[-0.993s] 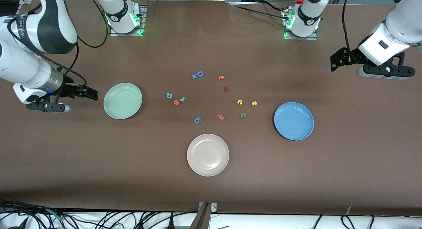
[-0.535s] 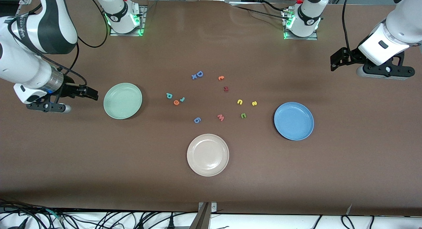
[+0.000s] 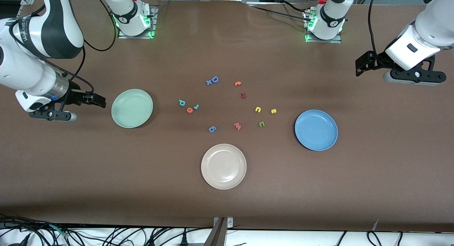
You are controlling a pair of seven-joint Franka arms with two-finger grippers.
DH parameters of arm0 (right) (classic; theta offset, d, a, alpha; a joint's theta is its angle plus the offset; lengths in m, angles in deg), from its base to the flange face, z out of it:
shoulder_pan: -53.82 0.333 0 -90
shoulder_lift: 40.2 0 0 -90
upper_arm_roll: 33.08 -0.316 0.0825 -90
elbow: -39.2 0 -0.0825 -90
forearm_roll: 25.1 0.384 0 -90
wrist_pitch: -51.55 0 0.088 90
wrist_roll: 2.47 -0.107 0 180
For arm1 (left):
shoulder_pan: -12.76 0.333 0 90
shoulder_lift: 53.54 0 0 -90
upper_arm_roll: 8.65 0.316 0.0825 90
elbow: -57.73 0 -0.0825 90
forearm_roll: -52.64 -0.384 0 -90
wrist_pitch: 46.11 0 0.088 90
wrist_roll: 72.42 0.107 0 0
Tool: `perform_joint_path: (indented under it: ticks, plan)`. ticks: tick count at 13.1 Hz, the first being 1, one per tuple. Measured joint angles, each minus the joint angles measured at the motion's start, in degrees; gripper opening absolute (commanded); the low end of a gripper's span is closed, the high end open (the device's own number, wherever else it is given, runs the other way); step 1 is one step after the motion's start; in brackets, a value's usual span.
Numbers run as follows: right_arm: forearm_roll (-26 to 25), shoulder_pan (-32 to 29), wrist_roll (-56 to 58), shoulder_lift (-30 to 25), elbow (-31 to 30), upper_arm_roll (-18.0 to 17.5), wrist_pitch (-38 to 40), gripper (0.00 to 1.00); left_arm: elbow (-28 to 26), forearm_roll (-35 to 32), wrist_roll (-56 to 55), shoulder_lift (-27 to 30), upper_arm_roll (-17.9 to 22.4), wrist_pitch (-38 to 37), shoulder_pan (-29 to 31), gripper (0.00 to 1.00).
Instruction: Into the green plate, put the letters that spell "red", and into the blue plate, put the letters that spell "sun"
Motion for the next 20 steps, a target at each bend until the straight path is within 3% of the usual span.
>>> perform_joint_path:
  ticks: [20]
  plan:
    - [0.0,0.0,0.0,0.1,0.0,0.0,0.0,1.0,0.0,0.0,0.0,0.0,0.1,-1.1,0.0,1.0]
